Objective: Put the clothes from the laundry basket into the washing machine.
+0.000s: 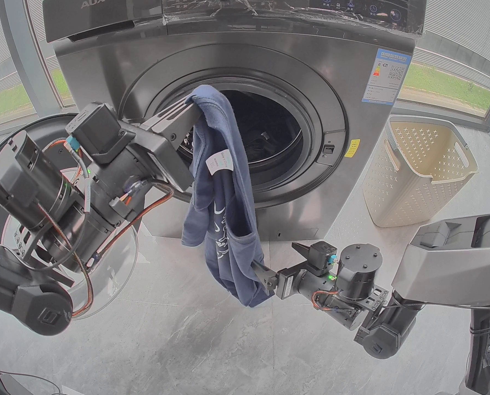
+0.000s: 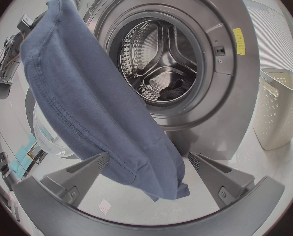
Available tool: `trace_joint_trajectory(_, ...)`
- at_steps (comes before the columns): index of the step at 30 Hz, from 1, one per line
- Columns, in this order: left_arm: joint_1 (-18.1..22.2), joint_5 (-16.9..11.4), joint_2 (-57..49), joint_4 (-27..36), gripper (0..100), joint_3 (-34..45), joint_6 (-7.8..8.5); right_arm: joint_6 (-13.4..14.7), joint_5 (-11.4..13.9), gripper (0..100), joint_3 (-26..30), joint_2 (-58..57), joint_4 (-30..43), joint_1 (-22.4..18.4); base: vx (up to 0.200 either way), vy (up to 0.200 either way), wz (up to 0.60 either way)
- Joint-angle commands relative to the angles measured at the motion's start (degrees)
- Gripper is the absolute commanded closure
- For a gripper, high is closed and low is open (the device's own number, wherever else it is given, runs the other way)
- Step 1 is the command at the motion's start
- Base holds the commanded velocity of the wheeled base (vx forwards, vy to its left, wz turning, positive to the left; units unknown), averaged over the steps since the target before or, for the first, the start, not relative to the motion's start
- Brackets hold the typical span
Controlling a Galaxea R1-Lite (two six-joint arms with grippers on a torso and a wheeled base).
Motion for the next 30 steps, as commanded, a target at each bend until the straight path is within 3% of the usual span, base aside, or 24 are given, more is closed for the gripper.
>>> trace_joint_trajectory(1, -0.81, -0.13, -1.26, -0.11, 100, 0.24, -0.11, -0.89, 1.11, 0, -5.36, 3.06, -0.02, 0.77, 0.0, 0.0, 0.0)
trace_joint_trajectory(9, -1.43, -0.22, -1.43, -0.28, 100, 0.24, -0.81, -1.24, 1.37, 0, -13.18, 6.93, -0.02, 2.0, 0.0, 0.0, 0.0)
trace_joint_trajectory(21, -4.59, -0.22, -4.25, -0.2, 100, 0.59, -2.83, -1.42, 2.08, 0, -25.66, 14.14, 0.25, -0.46, 0.0, 0.0, 0.0)
trace_joint_trajectory(30, -4.51, -0.22, -4.25, -0.2, 100, 0.77, -3.01, -1.86, 2.34, 0, -31.9, 17.39, 0.07, -0.81, 0.0, 0.0, 0.0)
